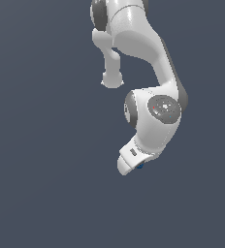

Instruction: Pick up the object and move it to a goal position.

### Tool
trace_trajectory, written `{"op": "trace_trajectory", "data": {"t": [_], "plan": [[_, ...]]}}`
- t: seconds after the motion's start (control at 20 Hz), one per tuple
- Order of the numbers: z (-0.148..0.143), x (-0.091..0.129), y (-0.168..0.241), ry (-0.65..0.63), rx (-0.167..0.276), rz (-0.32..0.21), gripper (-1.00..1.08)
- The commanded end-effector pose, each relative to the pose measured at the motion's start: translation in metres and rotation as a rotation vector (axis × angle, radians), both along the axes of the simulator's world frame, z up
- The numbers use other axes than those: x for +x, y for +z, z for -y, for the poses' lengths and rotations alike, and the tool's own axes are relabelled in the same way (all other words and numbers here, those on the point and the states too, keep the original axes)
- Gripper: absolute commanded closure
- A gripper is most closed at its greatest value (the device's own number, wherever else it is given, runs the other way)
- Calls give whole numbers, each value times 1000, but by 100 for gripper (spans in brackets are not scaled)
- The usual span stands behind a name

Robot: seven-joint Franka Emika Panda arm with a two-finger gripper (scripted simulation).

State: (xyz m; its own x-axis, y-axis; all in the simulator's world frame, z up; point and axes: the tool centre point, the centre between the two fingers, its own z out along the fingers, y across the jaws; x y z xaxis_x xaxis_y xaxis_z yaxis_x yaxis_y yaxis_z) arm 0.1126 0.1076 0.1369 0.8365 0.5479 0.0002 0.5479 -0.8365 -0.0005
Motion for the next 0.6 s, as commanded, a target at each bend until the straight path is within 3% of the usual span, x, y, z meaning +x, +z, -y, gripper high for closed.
{"op": "trace_trajectory", "data": {"t": [0.0,0.55], "plan": [[-3,9,4,0,0,0,108],[-10,28,12,0,-1,0,108]]}}
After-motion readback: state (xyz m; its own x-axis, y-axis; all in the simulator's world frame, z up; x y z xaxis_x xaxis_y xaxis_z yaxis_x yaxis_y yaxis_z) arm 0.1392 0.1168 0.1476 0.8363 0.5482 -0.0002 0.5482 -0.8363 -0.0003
